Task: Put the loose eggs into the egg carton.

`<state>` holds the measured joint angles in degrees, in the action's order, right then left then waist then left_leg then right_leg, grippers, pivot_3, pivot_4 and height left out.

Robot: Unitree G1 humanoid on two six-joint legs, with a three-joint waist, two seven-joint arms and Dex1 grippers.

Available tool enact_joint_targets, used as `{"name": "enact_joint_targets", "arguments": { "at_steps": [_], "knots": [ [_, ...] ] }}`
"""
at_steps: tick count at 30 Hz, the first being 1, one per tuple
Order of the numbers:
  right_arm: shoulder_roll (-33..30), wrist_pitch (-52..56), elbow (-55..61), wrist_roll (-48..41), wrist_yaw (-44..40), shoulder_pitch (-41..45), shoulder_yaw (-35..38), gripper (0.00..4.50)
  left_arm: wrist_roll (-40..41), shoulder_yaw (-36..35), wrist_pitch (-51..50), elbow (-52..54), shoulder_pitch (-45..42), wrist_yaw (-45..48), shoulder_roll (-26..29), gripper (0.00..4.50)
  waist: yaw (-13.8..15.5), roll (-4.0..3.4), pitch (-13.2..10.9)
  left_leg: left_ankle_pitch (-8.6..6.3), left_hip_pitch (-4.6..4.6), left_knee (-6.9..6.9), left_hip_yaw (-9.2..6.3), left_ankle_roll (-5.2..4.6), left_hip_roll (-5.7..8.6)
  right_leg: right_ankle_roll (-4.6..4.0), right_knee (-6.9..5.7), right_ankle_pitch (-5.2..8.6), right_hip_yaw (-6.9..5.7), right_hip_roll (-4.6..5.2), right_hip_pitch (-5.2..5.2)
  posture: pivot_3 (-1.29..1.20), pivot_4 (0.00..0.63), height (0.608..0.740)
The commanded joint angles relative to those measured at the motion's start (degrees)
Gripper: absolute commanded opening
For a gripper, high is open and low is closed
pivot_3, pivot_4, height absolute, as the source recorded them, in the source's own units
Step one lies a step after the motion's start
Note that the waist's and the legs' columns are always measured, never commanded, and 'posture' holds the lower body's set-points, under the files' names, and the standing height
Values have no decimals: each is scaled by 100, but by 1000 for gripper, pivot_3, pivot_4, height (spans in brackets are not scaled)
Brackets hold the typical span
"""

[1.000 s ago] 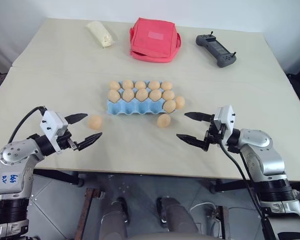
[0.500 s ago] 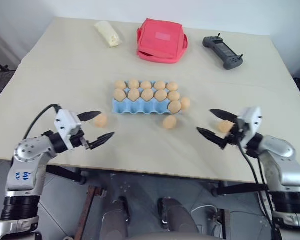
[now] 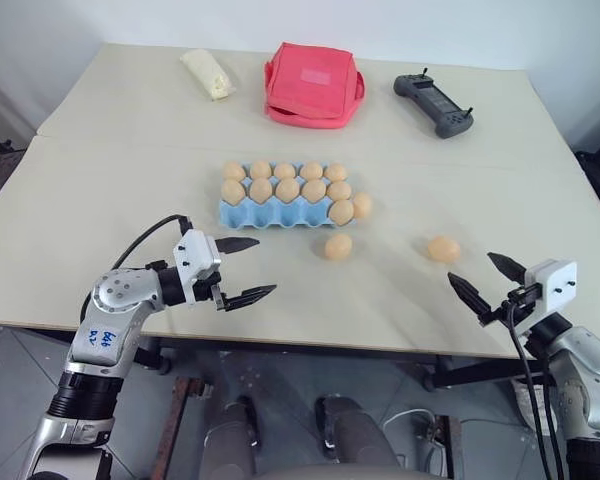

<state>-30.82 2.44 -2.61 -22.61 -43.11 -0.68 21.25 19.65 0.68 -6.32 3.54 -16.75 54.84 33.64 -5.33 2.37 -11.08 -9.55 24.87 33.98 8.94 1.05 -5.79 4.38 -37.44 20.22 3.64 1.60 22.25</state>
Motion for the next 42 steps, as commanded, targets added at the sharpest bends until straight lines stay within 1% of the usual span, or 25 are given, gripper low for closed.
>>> {"name": "enact_joint_targets", "arguments": {
  "at_steps": [1,8,13,16,20,21,22,27,30,33,37,39,42],
  "knots": [
    [-175,-92,-431,81,-122,475,-119,4500,71,-52,24,79,-67,94,19,4466,-17,-1,1,0,-1,0,1,-1,0,0,0,0,1,1,-1,0,150,740],
    [-390,-359,-2347,517,-546,2073,-649,4500,61,-190,-6,233,89,1,77,4466,-48,-5,3,4,-2,2,0,-7,7,3,-2,-2,-1,2,0,0,150,740],
    [-337,-587,-3191,636,-1028,2678,-942,4500,57,-270,-7,289,167,-116,79,4466,-26,-6,2,4,5,-1,-10,-5,6,13,-1,-5,-11,-5,3,0,150,740],
    [-259,-749,-3629,723,-1060,2985,-1030,3900,55,-296,-20,329,214,-147,80,4500,-20,-7,1,16,18,2,-9,-21,8,16,-3,-6,-11,-6,12,0,150,740],
    [-200,-822,-3851,605,-1293,3122,-1029,2460,60,-343,-50,368,229,-174,112,4500,-28,-7,1,5,17,10,-10,-4,8,19,-6,-8,-10,-5,10,0,150,740],
    [-176,-747,-3748,544,-1362,3109,-1036,2102,60,-374,-53,362,236,-188,131,4500,-28,-7,1,5,17,10,-11,-3,8,19,-7,-8,-10,-5,10,0,150,740],
    [-137,-656,-3507,473,-1430,3058,-1059,1855,69,-427,-60,358,260,-212,154,4500,-27,-7,1,5,17,11,-12,-3,7,19,-9,-8,-10,-5,10,0,150,740],
    [59,-7,-2163,281,-1513,2902,-1348,1855,167,-764,-164,385,500,-380,226,4500,-75,-11,1,5,18,10,-13,-2,-5,19,-18,-7,-9,-6,14,0,150,740],
    [306,461,-1432,339,-1368,3085,-1748,1855,175,-1109,-160,375,872,-519,265,4500,-118,-11,1,6,16,9,-13,2,-9,17,-28,-7,-10,-10,19,0,150,740],
    [631,867,-1017,418,-1149,3374,-2095,1855,194,-1353,-177,444,1169,-663,253,4500,-146,-12,1,7,14,8,-14,5,-18,13,-39,-5,-11,-11,25,0,150,740],
    [1162,1004,-1160,695,-830,3959,-2539,1855,227,-1527,-256,646,1426,-860,203,4500,-142,-12,1,8,18,5,-19,7,-18,-2,-39,2,-20,1,27,0,150,740],
    [1454,864,-1605,849,-647,4350,-2640,1855,238,-1539,-309,755,1485,-953,174,4500,-124,-12,1,7,22,-6,-18,7,-11,-8,-34,6,-24,13,30,0,150,740],
    [1729,444,-2416,1123,-442,4839,-2702,1855,244,-1524,-360,886,1549,-1057,138,4500,-99,-12,1,7,27,-16,-13,7,-5,-5,-24,4,-34,23,30,0,150,740]
  ]
}}
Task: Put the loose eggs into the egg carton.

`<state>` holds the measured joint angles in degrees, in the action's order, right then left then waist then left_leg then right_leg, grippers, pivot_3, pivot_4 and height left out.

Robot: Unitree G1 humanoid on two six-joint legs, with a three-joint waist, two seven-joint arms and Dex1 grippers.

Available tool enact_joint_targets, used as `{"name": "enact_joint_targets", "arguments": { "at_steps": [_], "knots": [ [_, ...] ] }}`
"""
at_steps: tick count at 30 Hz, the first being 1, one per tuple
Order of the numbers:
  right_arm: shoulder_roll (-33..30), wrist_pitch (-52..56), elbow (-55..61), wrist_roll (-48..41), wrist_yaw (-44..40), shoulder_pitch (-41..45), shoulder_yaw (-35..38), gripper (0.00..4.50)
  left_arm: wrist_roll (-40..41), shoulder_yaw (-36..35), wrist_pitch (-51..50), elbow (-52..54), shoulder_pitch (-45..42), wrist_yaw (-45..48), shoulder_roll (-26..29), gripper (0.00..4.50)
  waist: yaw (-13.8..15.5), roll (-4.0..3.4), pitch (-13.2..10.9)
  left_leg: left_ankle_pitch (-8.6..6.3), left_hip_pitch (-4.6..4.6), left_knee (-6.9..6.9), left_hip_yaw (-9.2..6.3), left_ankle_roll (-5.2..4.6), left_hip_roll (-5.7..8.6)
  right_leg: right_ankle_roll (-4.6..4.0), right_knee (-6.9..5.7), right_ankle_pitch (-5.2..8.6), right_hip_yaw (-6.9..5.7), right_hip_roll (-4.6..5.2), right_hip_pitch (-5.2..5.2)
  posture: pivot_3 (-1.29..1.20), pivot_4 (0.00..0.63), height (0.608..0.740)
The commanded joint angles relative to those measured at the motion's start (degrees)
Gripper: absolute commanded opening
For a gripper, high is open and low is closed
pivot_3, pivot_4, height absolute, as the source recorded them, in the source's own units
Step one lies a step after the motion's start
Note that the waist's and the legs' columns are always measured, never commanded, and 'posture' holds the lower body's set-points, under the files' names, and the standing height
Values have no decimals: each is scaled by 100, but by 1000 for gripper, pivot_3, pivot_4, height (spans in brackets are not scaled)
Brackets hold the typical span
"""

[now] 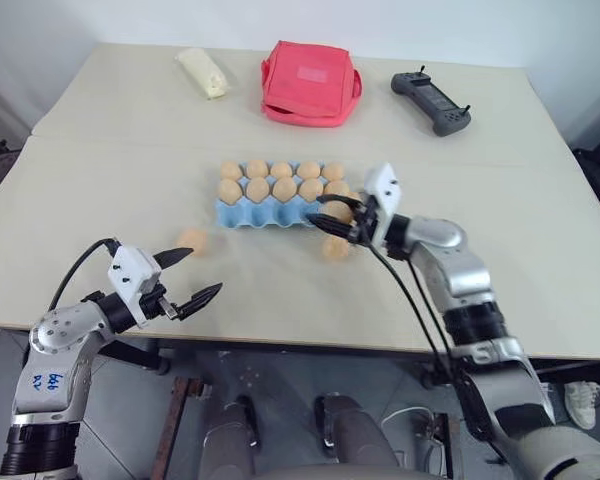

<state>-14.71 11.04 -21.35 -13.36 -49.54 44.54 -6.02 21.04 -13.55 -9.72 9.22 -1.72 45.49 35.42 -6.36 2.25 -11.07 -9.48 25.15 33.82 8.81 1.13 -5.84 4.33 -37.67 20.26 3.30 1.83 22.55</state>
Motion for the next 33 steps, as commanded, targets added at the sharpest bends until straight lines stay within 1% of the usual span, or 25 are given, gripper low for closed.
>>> {"name": "enact_joint_targets", "arguments": {
  "at_steps": [1,4,5,7,9,12,13,16,20,22,26,28,30,33],
  "knots": [
    [167,-540,-773,263,237,436,20,1855,107,-99,-34,350,58,-148,-49,4500,10,0,0,0,1,-6,0,0,1,-1,8,0,-5,2,0,0,150,740],
    [240,-846,-1360,386,245,696,48,1855,121,-130,-67,433,96,-210,-66,4500,9,1,0,0,5,-28,11,0,5,-2,25,1,-19,11,2,0,150,740],
    [240,-920,-1454,400,218,733,59,2085,128,-146,-73,456,113,-225,-63,4500,4,1,0,0,5,-34,20,0,6,-2,26,1,-25,17,8,0,150,740],
    [236,-1009,-1457,368,131,751,89,2599,150,-180,-87,492,145,-246,-52,4500,3,1,0,0,5,-41,36,1,5,-1,28,2,-45,25,16,0,150,740],
    [221,-1038,-1441,333,123,759,137,3371,164,-186,-103,523,162,-268,-52,4500,-9,1,0,2,5,-41,47,-4,4,3,26,3,-55,26,23,0,150,740],
    [106,-925,-1140,162,49,668,292,4392,192,-108,-130,550,102,-268,-62,4500,-18,1,0,1,2,-26,52,-2,-1,3,22,4,-54,5,23,0,150,740],
    [53,-864,-975,102,-7,607,329,4455,207,-78,-148,561,69,-265,-66,4500,-16,0,0,-4,1,-23,51,7,-4,3,17,4,-54,1,24,0,150,740],
    [-255,-623,-286,-91,-220,251,451,4455,221,75,-183,536,-87,-208,-79,4500,-3,0,0,-7,-3,-18,44,16,-7,3,5,4,-56,-1,24,0,150,740],
    [-896,-348,642,-411,-476,-512,786,4455,187,368,-176,347,-435,-63,-136,4500,68,1,0,-8,1,-15,27,12,-8,1,8,5,-61,24,14,0,150,740],
    [-1245,-319,905,-485,-550,-944,968,4455,133,541,-151,210,-632,20,-170,4500,110,1,0,-10,0,-14,32,4,3,1,15,5,-68,36,10,0,150,740],
    [-1761,-510,1035,-595,-708,-1677,1334,4455,17,850,-66,-130,-1034,188,-244,4500,146,0,0,-14,-2,-12,46,-9,12,6,26,2,-61,46,5,0,150,740],
    [-2025,-835,1009,-688,-927,-2245,1650,4455,-32,1018,-38,-397,-1340,274,-324,4500,162,0,1,-14,-3,-7,47,-11,10,8,26,1,-59,44,4,0,150,740],
    [-2183,-1067,931,-734,-1096,-2640,1817,4455,-81,1105,1,-614,-1568,319,-386,4500,178,0,1,-14,-2,0,38,-11,17,8,30,1,-62,37,-3,0,150,740],
    [-2216,-1047,888,-882,-1067,-2996,2025,4455,-119,1185,35,-907,-1869,387,-465,4500,141,0,1,-13,-7,10,37,-12,18,15,24,-2,-60,27,-7,0,150,740]
  ]
}}
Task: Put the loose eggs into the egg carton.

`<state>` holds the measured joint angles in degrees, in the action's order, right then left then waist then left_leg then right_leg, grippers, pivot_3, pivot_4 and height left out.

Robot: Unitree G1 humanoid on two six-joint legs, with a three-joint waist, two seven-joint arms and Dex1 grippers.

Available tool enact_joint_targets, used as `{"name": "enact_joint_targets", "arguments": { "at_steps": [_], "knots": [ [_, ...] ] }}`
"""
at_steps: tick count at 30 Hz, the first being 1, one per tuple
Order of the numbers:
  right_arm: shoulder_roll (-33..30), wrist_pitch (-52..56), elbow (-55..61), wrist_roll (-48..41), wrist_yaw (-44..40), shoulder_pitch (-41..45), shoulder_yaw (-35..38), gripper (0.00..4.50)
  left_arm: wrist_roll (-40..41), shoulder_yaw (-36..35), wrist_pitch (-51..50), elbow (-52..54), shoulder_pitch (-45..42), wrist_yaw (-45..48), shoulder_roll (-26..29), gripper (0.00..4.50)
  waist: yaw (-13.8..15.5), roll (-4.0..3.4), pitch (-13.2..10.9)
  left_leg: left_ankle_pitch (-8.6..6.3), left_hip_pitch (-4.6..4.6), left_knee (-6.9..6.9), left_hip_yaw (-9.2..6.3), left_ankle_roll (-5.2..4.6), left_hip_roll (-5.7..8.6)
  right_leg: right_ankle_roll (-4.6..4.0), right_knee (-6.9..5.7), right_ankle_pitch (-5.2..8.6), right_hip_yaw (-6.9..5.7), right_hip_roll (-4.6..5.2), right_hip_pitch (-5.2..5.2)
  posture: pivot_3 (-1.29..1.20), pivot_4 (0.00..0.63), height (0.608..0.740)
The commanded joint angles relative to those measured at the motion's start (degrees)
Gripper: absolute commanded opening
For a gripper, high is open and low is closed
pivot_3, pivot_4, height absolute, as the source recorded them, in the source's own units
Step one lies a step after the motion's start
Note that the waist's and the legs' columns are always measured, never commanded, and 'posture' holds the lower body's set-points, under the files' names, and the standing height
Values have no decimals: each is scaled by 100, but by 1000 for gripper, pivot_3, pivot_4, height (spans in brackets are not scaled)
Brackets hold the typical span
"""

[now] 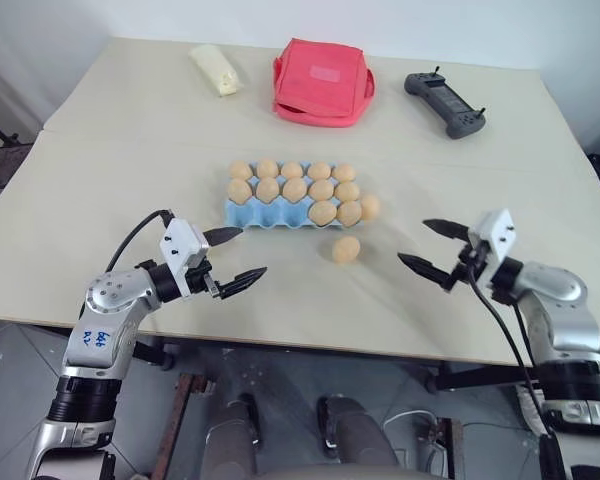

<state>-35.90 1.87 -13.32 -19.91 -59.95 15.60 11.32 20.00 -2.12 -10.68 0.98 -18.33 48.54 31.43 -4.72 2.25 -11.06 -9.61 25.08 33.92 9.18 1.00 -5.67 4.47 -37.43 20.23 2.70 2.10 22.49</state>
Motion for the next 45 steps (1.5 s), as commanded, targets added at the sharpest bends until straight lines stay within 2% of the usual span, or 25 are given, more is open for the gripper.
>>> {"name": "enact_joint_targets", "arguments": {
  "at_steps": [1,6,13,19,23,28,33,41,45],
  "knots": [
    [-92,-122,68,-251,-2,-155,336,4455,-21,58,129,-157,-289,95,-90,4500,-28,0,0,0,0,3,1,0,-2,6,-1,-3,3,-3,0,0,150,740],
    [-10,-117,-106,-219,79,-20,271,4455,-38,103,166,-402,-507,201,-161,4500,-38,0,0,0,-19,19,1,0,-6,14,-12,-14,27,-23,-6,0,150,740],
    [121,-16,-1017,193,62,1300,-385,4455,-35,-38,223,-427,-449,233,-82,4500,-76,-1,0,0,-35,19,6,0,-6,6,-13,-18,52,-29,-9,0,150,740],
    [477,-185,-2399,853,73,2747,-1044,4455,24,-209,134,-132,-118,143,0,4500,-109,-1,-1,-4,-32,8,10,10,-12,1,-12,-14,57,-32,0,0,150,740],
    [742,-697,-3955,1526,134,3847,-1508,4455,89,-369,47,136,160,52,59,4500,-164,-4,-2,-3,-30,4,17,11,-14,0,-12,-12,56,-38,9,0,150,740],
    [992,-1270,-5324,2102,447,4665,-1744,4455,153,-509,-62,398,449,-26,118,4500,-185,-5,-3,-3,-29,4,17,12,-15,-1,-11,-11,56,-39,8,0,150,740],
    [1152,-1537,-5892,2424,627,5008,-1772,4455,168,-548,-157,591,590,-101,102,4500,-202,-6,-4,-9,-29,5,18,21,-15,-1,-11,-11,55,-32,8,0,150,740],
    [1386,-1667,-6131,2390,78,5222,-1548,4455,160,-563,-199,658,614,-149,109,4500,-260,-7,-4,-7,-29,4,16,24,-15,-1,-20,-11,51,-39,8,0,150,740],
    [1387,-1650,-6116,2375,-85,5191,-1461,3637,160,-579,-197,649,614,-154,118,4500,-306,-7,-4,-6,-30,5,16,24,-15,0,-22,-11,52,-40,8,0,150,740]
  ]
}}
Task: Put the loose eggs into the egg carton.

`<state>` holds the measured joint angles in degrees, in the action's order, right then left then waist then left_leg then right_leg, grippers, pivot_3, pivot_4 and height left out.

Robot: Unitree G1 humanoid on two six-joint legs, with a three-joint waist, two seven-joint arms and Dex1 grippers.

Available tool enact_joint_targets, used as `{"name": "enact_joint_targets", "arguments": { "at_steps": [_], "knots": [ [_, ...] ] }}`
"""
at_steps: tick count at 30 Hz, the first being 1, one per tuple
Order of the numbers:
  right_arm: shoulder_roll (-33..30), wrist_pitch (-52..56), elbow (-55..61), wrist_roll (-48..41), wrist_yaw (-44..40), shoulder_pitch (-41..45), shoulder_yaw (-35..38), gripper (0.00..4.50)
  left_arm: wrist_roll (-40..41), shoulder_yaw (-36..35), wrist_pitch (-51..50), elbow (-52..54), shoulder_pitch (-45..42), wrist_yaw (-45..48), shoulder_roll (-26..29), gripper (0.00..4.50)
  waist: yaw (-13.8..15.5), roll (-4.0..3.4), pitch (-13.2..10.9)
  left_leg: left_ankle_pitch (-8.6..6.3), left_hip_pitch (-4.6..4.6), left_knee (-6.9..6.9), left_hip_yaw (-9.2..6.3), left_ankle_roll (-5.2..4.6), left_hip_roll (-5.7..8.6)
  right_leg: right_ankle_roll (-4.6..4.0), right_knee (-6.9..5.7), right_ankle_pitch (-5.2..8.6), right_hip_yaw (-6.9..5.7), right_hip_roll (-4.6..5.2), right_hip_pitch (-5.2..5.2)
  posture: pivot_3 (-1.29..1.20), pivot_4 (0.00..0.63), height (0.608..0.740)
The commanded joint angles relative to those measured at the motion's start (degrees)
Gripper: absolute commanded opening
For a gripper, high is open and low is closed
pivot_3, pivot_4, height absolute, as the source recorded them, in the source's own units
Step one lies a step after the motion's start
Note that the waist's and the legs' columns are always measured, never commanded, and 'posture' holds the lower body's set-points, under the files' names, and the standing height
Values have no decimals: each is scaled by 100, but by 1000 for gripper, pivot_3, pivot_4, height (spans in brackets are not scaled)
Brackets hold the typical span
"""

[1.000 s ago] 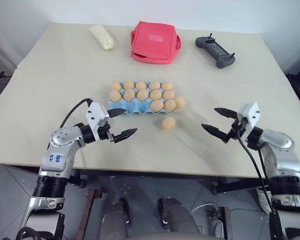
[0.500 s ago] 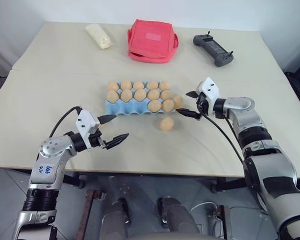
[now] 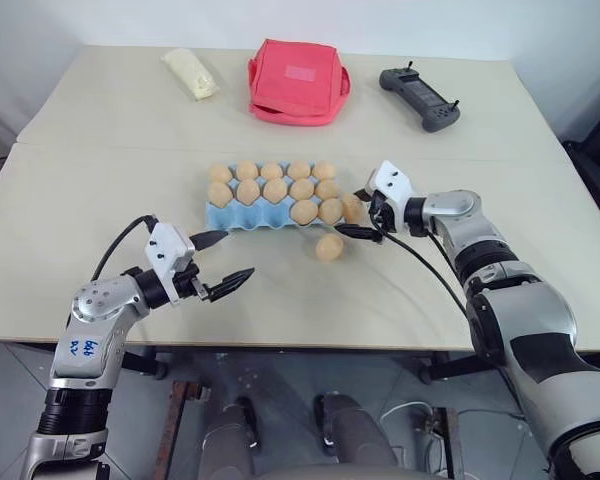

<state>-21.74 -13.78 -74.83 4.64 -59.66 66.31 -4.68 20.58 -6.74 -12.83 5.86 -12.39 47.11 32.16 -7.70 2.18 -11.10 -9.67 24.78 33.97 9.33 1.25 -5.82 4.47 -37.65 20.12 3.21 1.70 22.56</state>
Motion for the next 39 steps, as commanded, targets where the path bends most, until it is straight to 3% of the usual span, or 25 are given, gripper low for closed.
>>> {"name": "enact_joint_targets", "arguments": {
  "at_steps": [1,5,7,14,19,27,34,39],
  "knots": [
    [-46,-72,42,-57,-134,92,144,3230,97,-118,28,154,30,-9,42,4500,-15,0,0,0,0,0,0,0,0,0,-1,0,0,0,0,0,150,740],
    [-145,-106,66,33,-103,-16,131,1869,82,-96,52,131,54,-6,15,4500,-34,0,0,1,-1,1,0,0,1,0,-3,0,1,1,0,0,150,740],
    [-223,-110,84,42,-63,-49,139,1522,74,-82,66,111,48,-7,1,4500,-37,0,0,0,-2,1,0,0,1,0,-3,0,1,0,0,0,150,740],
    [-521,-109,429,-270,-538,135,384,1522,99,-321,128,34,226,3,108,4500,-51,-1,-1,0,-1,1,2,1,1,0,-2,0,5,2,1,0,150,740],
    [-122,333,1311,-713,-958,36,503,1522,90,-553,179,-37,435,-11,151,4500,-114,-2,-1,-1,-10,-1,1,3,-10,-1,-11,0,6,-9,0,0,150,740],
    [1190,1305,2956,-731,-64,-409,70,1522,102,-735,185,-75,630,-71,122,4500,-156,-2,-1,0,-10,-8,-2,5,-27,-5,-15,3,0,1,1,0,150,740],
    [1667,1243,2586,-527,780,-263,-84,1522,134,-788,146,30,730,-130,118,4500,-145,-2,-1,0,3,-11,-4,5,-19,-7,-10,4,-9,11,8,0,150,740],
    [1684,1308,2638,-672,696,-282,-51,3189,167,-819,132,88,780,-170,132,4500,-160,-1,-1,-1,13,-17,-4,4,-16,-7,-6,4,-10,13,16,0,150,740]
  ]
}}
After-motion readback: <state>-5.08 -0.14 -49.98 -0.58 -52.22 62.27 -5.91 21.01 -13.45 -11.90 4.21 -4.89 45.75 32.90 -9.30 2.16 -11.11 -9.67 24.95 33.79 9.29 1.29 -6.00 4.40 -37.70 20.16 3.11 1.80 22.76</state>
